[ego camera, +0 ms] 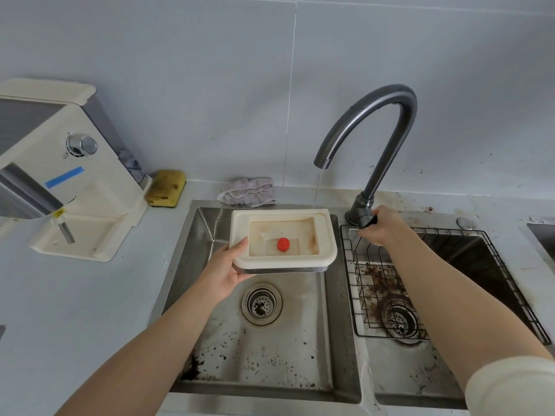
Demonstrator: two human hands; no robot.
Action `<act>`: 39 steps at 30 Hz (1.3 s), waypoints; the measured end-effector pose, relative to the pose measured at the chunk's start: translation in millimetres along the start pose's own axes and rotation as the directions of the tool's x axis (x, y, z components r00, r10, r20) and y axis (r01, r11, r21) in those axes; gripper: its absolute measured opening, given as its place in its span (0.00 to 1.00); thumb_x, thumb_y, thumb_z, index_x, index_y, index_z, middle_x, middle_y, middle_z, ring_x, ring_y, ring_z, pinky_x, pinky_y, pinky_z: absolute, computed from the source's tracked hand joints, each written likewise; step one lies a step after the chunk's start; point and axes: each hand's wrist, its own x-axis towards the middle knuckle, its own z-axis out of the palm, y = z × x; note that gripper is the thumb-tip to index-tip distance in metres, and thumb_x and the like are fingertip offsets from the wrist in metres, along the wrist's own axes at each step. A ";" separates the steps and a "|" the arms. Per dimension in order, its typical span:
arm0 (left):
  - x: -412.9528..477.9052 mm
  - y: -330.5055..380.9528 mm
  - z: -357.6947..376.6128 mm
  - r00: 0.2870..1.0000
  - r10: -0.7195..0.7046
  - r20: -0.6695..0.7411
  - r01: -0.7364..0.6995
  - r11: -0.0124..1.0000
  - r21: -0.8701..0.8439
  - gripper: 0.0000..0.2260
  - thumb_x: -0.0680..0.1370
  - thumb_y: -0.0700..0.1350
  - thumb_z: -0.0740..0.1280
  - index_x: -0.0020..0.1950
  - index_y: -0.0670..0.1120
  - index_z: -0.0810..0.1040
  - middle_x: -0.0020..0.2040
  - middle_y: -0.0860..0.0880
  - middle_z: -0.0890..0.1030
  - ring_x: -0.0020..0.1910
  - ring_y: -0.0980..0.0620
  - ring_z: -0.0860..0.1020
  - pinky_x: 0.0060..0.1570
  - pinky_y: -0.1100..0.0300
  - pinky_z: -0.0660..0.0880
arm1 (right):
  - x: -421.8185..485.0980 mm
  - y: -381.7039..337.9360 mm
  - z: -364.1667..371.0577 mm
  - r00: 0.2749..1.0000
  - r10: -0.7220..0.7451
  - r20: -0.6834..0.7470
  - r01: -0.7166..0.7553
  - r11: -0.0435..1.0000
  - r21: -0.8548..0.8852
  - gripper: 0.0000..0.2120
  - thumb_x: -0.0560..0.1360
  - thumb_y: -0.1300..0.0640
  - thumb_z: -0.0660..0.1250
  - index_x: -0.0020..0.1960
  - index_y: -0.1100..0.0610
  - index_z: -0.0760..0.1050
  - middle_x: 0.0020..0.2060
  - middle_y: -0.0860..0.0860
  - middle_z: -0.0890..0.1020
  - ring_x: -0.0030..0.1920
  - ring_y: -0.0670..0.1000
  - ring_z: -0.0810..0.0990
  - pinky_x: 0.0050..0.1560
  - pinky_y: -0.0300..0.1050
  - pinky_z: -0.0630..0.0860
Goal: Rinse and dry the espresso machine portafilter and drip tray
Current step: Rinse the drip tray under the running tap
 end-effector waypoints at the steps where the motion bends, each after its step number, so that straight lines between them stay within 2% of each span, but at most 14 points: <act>1: 0.1 0.1 -0.3 1.000 -0.002 -0.002 0.002 1.000 -0.002 0.14 0.77 0.42 0.63 0.63 0.43 0.71 0.56 0.43 0.79 0.53 0.45 0.78 0.47 0.49 0.76 | 0.4 0.7 -0.9 1.000 0.004 0.009 -0.004 1.000 0.001 0.08 0.78 0.61 0.54 0.40 0.59 0.65 0.41 0.53 0.72 0.43 0.49 0.72 0.57 0.43 0.69; 4: 0.9 0.1 -1.7 1.000 -0.007 0.002 0.007 1.000 0.000 0.15 0.77 0.42 0.63 0.64 0.43 0.70 0.58 0.42 0.78 0.54 0.44 0.78 0.48 0.49 0.76 | -3.2 1.7 -1.9 0.997 -0.022 0.068 0.025 0.999 -0.034 0.08 0.79 0.59 0.55 0.55 0.58 0.70 0.57 0.55 0.75 0.54 0.53 0.74 0.59 0.42 0.71; 6: 0.9 0.8 -1.9 1.000 -0.007 0.008 0.007 1.000 -0.001 0.15 0.78 0.42 0.63 0.64 0.43 0.71 0.58 0.42 0.78 0.53 0.44 0.78 0.47 0.49 0.76 | -8.0 3.3 -0.1 0.992 -0.082 0.097 0.089 0.994 -0.069 0.15 0.80 0.61 0.53 0.66 0.58 0.66 0.71 0.59 0.65 0.63 0.59 0.71 0.54 0.36 0.73; 8: 1.7 1.0 -3.2 1.000 -0.006 0.010 0.006 1.000 -0.002 0.16 0.78 0.42 0.62 0.65 0.43 0.70 0.58 0.42 0.78 0.53 0.44 0.78 0.48 0.49 0.76 | -6.9 8.7 -0.1 0.985 -0.102 0.141 0.109 0.993 -0.040 0.09 0.79 0.58 0.56 0.59 0.56 0.69 0.74 0.57 0.61 0.50 0.58 0.75 0.41 0.43 0.75; 9: 1.7 1.3 -4.1 1.000 -0.006 0.011 0.006 1.000 -0.001 0.17 0.78 0.42 0.62 0.66 0.42 0.70 0.59 0.41 0.78 0.54 0.44 0.78 0.48 0.49 0.76 | -8.2 12.1 -0.1 0.984 -0.099 0.148 0.103 0.994 -0.020 0.10 0.78 0.54 0.59 0.57 0.55 0.69 0.73 0.55 0.63 0.45 0.54 0.74 0.39 0.44 0.74; 11: 1.6 2.2 -6.1 1.000 -0.004 0.016 0.004 1.000 0.003 0.18 0.78 0.42 0.62 0.67 0.42 0.69 0.62 0.40 0.76 0.56 0.43 0.77 0.50 0.49 0.75 | -4.8 18.7 -1.6 0.984 -0.058 0.171 0.069 0.996 -0.059 0.21 0.76 0.49 0.62 0.67 0.49 0.63 0.65 0.54 0.65 0.45 0.52 0.72 0.46 0.42 0.71; 13: 1.7 2.9 -8.0 1.000 -0.003 0.020 0.003 1.000 -0.001 0.18 0.78 0.42 0.62 0.68 0.41 0.69 0.61 0.41 0.77 0.56 0.43 0.77 0.50 0.49 0.75 | -10.4 28.7 0.7 0.976 -0.037 0.214 0.072 0.985 -0.155 0.30 0.78 0.48 0.60 0.75 0.54 0.52 0.68 0.60 0.63 0.58 0.58 0.73 0.62 0.47 0.69; 15: 0.9 3.8 -9.5 1.000 0.000 0.022 0.000 1.000 -0.010 0.17 0.78 0.42 0.62 0.66 0.42 0.69 0.58 0.42 0.78 0.54 0.44 0.78 0.49 0.49 0.75 | -21.7 42.3 5.8 0.959 0.003 0.283 0.080 0.956 -0.283 0.30 0.79 0.51 0.58 0.75 0.60 0.51 0.71 0.64 0.61 0.69 0.62 0.66 0.69 0.54 0.64; 16: 1.0 3.8 -10.7 1.000 0.002 0.021 -0.002 1.000 -0.013 0.17 0.78 0.42 0.62 0.66 0.42 0.69 0.56 0.42 0.79 0.53 0.45 0.78 0.48 0.49 0.75 | -26.6 47.9 7.9 0.942 0.029 0.334 0.084 0.944 -0.319 0.28 0.80 0.51 0.57 0.74 0.62 0.55 0.70 0.64 0.64 0.67 0.62 0.69 0.67 0.55 0.67; 18: 0.6 4.1 -13.4 1.000 0.005 0.021 -0.004 1.000 -0.010 0.17 0.78 0.42 0.61 0.66 0.42 0.69 0.56 0.42 0.79 0.53 0.45 0.78 0.47 0.50 0.76 | -35.0 56.2 13.1 0.906 0.061 0.418 0.102 0.929 -0.356 0.17 0.80 0.53 0.57 0.64 0.62 0.69 0.56 0.61 0.76 0.54 0.59 0.78 0.55 0.53 0.76; 21: -0.5 5.0 -16.9 0.999 0.007 0.034 -0.007 1.000 0.004 0.14 0.78 0.42 0.60 0.64 0.42 0.71 0.55 0.43 0.79 0.52 0.46 0.79 0.44 0.51 0.79 | -42.0 62.4 17.6 0.878 0.011 0.478 0.211 0.889 -0.407 0.09 0.79 0.58 0.58 0.49 0.59 0.75 0.43 0.56 0.78 0.44 0.56 0.78 0.51 0.52 0.76; 25: -1.5 6.3 -21.3 0.999 -0.006 0.041 0.007 0.999 -0.032 0.11 0.79 0.42 0.60 0.61 0.44 0.72 0.55 0.43 0.79 0.54 0.45 0.78 0.49 0.49 0.76 | -41.9 61.1 19.8 0.858 -0.020 0.513 0.286 0.849 -0.444 0.08 0.79 0.57 0.58 0.51 0.58 0.75 0.42 0.54 0.79 0.43 0.55 0.79 0.56 0.55 0.75; 33: -0.1 12.1 -23.7 0.998 -0.041 0.037 0.044 0.995 -0.090 0.10 0.80 0.47 0.59 0.57 0.46 0.74 0.52 0.44 0.80 0.52 0.46 0.78 0.49 0.49 0.75 | -42.7 60.2 25.4 0.857 -0.045 0.514 0.311 0.840 -0.445 0.07 0.79 0.57 0.58 0.50 0.56 0.75 0.39 0.53 0.79 0.38 0.51 0.80 0.45 0.47 0.78; 39: 9.2 28.3 -18.0 0.999 -0.032 0.037 0.036 0.993 -0.108 0.14 0.80 0.49 0.58 0.64 0.45 0.71 0.53 0.44 0.80 0.51 0.46 0.79 0.41 0.51 0.81 | -48.5 46.1 39.8 0.847 -0.109 0.520 0.365 0.830 -0.421 0.08 0.80 0.57 0.57 0.51 0.56 0.74 0.38 0.51 0.78 0.36 0.50 0.79 0.39 0.44 0.79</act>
